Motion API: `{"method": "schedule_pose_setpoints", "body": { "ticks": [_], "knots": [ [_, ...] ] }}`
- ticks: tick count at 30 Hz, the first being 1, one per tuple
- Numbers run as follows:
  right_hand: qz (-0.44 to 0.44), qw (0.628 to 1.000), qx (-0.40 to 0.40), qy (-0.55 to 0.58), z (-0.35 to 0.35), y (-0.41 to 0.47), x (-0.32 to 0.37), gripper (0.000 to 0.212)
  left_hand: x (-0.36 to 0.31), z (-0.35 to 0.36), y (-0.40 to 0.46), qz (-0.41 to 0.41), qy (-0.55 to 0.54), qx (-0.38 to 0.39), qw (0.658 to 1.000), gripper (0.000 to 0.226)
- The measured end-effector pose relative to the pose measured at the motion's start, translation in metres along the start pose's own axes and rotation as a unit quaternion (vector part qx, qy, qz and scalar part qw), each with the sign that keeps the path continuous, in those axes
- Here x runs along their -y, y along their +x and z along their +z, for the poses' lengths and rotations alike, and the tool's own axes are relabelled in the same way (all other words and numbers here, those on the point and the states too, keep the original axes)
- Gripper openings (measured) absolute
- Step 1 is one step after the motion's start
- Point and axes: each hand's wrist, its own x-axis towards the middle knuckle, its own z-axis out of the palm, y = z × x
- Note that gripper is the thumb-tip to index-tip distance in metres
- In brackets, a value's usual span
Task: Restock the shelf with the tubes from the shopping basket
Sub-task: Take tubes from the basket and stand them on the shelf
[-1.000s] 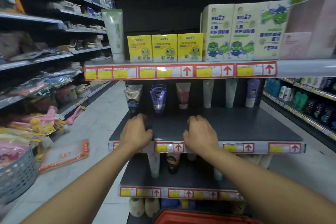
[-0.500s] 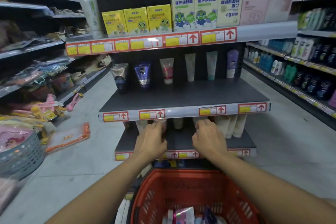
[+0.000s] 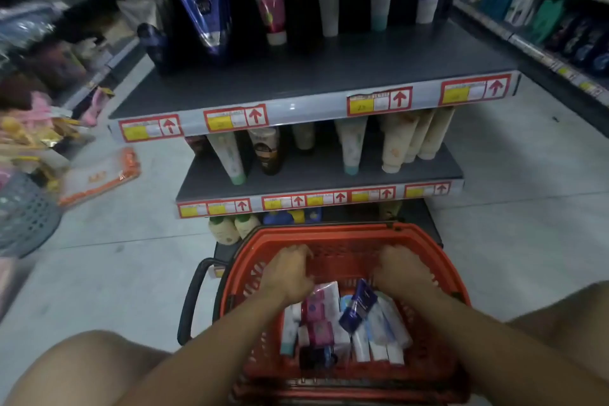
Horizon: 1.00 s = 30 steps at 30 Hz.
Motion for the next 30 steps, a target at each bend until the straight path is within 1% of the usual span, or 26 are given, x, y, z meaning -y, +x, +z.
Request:
{"method": "schedule_pose_setpoints", "body": {
  "ticks": [2,5,8,9,11,12,13,14,15,16,17,18,19,20,22,24,27,28,30],
  "knots": [
    [0.020,0.999,0.043,0.000,0.024,0.005,-0.013,0.035,0.007,0.025,0.002,-0.013,-0.011,0.047,0.999,0.038],
    [0.036,0.996,0.083,0.006,0.047,0.004,-0.021,0.028,0.017,0.063,0.005,-0.025,-0.019,0.115,0.993,0.035],
    [0.019,0.990,0.142,0.001,0.075,0.012,-0.026,0.020,0.024,0.098,0.007,-0.026,-0.013,0.180,0.983,0.032],
    [0.013,0.987,0.160,0.002,0.083,0.015,-0.026,0.024,0.028,0.111,0.009,-0.024,-0.015,0.201,0.979,0.035],
    [0.013,0.982,0.186,0.031,0.103,0.021,-0.028,0.039,0.034,0.135,0.011,-0.035,-0.020,0.244,0.969,0.040],
    [0.007,0.976,0.214,0.046,0.118,0.028,-0.031,0.043,0.038,0.148,0.012,-0.047,-0.019,0.263,0.963,0.041],
    [0.008,0.970,0.236,0.062,0.129,0.031,-0.032,0.040,0.044,0.162,0.013,-0.062,-0.020,0.277,0.959,0.044],
    [0.029,0.960,0.270,0.074,0.144,0.035,-0.036,0.034,0.049,0.173,0.012,-0.081,-0.019,0.289,0.954,0.046],
    [0.021,0.962,0.254,0.097,0.153,0.037,-0.037,0.026,0.053,0.181,0.010,-0.103,-0.025,0.296,0.949,0.048],
    [0.062,0.954,0.242,0.164,0.160,0.037,-0.040,0.057,0.057,0.188,0.008,-0.120,-0.031,0.296,0.947,0.050],
    [0.030,0.962,0.243,0.125,0.158,0.037,-0.039,0.086,0.059,0.193,0.006,-0.132,-0.033,0.293,0.946,0.050],
    [0.030,0.962,0.248,0.113,0.146,0.032,-0.021,0.044,0.061,0.198,0.005,-0.139,-0.032,0.292,0.946,0.047],
    [0.058,0.958,0.241,0.140,0.151,0.035,-0.015,0.036,0.065,0.203,0.004,-0.141,-0.032,0.288,0.947,0.045],
    [0.073,0.962,0.232,0.128,0.156,0.038,-0.012,0.038,0.067,0.207,0.003,-0.143,-0.028,0.285,0.948,0.045],
    [0.073,0.961,0.222,0.149,0.164,0.045,-0.005,0.040,0.070,0.212,0.005,-0.150,-0.025,0.278,0.949,0.046],
    [0.092,0.957,0.234,0.143,0.176,0.053,-0.005,0.039,0.070,0.215,0.008,-0.149,-0.025,0.281,0.948,0.049],
    [0.159,0.943,0.248,0.155,0.194,0.062,-0.003,0.038,0.067,0.220,0.010,-0.129,-0.012,0.297,0.946,0.049],
    [0.181,0.939,0.246,0.158,0.199,0.063,0.000,0.040,0.066,0.223,0.010,-0.117,0.002,0.295,0.948,0.051],
    [0.206,0.944,0.211,0.149,0.205,0.062,0.003,0.053,0.065,0.230,0.011,-0.082,0.045,0.293,0.951,0.053]
  ]
}}
